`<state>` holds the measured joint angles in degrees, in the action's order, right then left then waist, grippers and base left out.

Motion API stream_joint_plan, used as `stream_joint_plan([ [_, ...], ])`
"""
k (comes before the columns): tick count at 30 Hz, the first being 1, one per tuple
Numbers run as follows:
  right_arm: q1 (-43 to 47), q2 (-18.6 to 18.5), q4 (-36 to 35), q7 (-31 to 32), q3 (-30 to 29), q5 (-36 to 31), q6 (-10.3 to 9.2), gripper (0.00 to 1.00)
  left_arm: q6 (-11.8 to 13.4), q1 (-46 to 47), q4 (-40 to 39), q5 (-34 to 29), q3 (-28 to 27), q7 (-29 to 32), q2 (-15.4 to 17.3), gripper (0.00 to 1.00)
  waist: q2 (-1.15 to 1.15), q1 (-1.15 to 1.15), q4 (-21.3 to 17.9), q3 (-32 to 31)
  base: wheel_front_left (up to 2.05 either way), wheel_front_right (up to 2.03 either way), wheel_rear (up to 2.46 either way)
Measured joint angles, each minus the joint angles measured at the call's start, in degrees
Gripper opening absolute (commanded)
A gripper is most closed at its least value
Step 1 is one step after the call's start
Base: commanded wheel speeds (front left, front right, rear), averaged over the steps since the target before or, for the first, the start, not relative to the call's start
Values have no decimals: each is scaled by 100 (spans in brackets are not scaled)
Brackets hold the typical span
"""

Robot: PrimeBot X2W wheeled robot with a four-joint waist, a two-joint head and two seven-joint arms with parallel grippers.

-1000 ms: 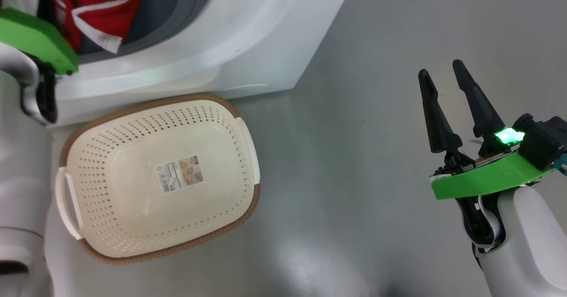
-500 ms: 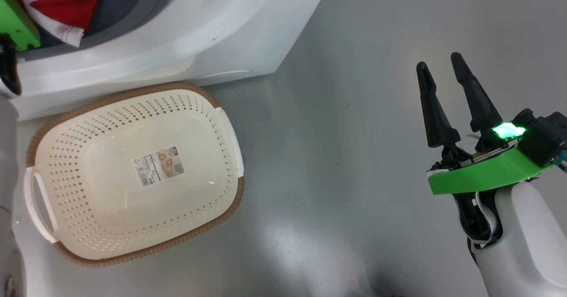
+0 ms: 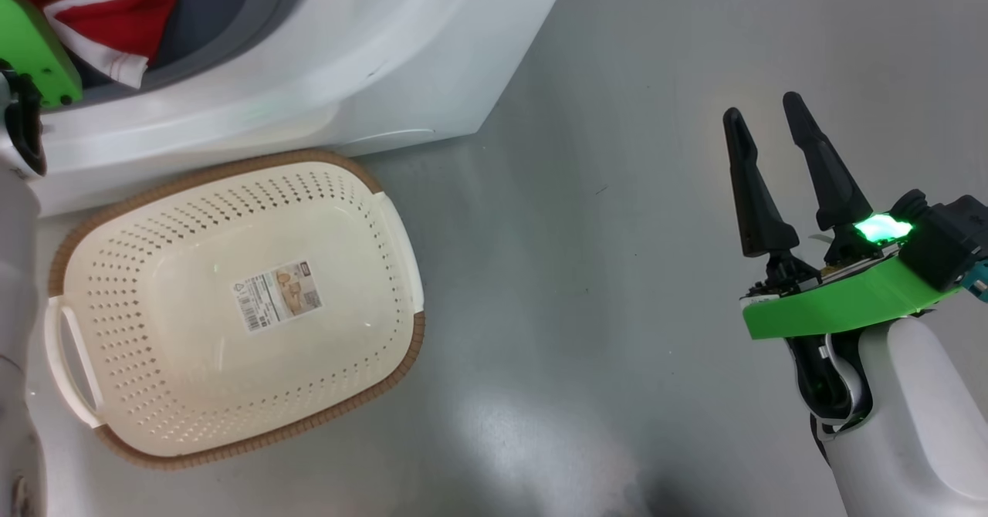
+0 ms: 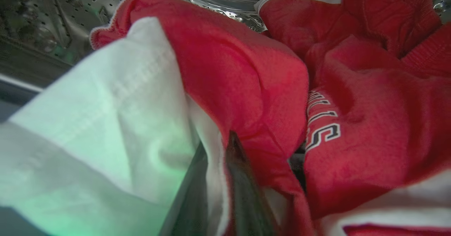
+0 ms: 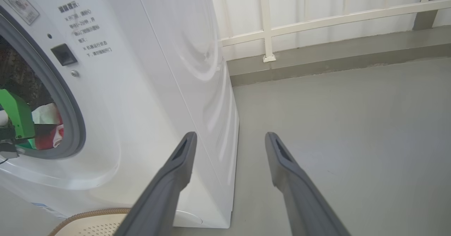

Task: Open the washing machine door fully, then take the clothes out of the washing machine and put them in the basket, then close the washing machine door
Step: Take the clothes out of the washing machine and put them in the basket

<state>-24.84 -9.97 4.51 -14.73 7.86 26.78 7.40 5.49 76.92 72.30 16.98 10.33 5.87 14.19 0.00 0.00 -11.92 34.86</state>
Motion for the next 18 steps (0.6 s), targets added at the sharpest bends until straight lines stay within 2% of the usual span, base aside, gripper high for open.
stream_joint_plan([
  [10, 1, 8, 68, 0, 15, 0, 0, 100, -120, -16, 10, -1, 116, -545, -11, 0, 0, 0, 19, -182, 0, 0, 0],
  [18, 11, -23, 125, 0, 67, 0, 0, 100, -229, -154, 9, -1, 249, -1061, -219, 0, 0, 0, 119, -457, 0, 0, 0],
])
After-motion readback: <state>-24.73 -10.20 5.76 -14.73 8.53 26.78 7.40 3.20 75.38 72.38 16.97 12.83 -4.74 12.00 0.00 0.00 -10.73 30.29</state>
